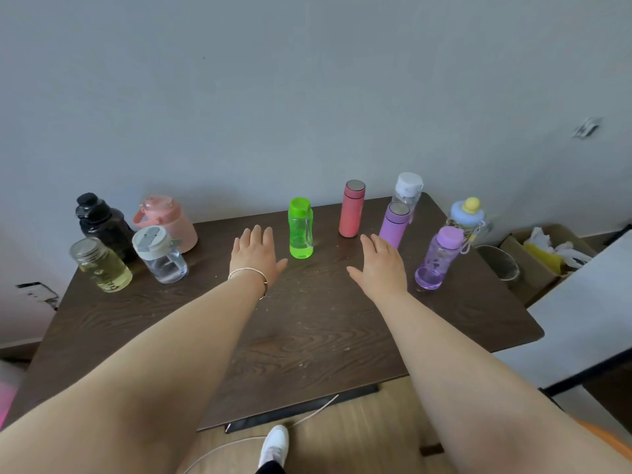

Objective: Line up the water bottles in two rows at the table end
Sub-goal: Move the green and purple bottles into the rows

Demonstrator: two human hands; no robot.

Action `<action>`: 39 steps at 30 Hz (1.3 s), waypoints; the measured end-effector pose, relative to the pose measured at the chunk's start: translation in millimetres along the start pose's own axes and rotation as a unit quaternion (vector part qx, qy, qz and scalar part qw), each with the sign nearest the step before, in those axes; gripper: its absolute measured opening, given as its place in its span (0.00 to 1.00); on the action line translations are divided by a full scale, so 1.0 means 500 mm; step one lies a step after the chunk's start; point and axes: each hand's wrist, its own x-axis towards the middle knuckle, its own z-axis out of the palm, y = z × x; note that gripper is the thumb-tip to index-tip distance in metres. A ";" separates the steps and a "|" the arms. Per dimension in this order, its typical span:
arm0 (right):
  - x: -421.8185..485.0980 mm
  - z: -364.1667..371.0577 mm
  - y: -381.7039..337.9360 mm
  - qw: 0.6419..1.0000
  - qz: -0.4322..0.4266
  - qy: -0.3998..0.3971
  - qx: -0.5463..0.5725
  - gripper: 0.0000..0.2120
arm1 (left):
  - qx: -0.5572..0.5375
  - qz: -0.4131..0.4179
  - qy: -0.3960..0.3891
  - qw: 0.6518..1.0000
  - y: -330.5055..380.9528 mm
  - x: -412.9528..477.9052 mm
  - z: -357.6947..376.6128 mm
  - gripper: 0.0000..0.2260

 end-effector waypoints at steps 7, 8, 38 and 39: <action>0.082 0.015 0.061 0.998 0.061 -0.005 0.001 0.38 | -0.035 0.018 0.003 0.999 0.043 0.107 0.021 0.38; 0.096 0.016 0.069 0.997 0.072 -0.004 0.001 0.38 | -0.044 0.020 0.003 0.999 0.047 0.126 0.025 0.38; 0.292 0.128 0.151 0.925 0.286 0.127 0.217 0.37 | -0.388 -0.119 0.011 0.914 0.097 0.338 0.172 0.36; 0.293 0.128 0.150 0.926 0.284 0.128 0.214 0.37 | -0.389 -0.121 0.014 0.913 0.096 0.338 0.172 0.36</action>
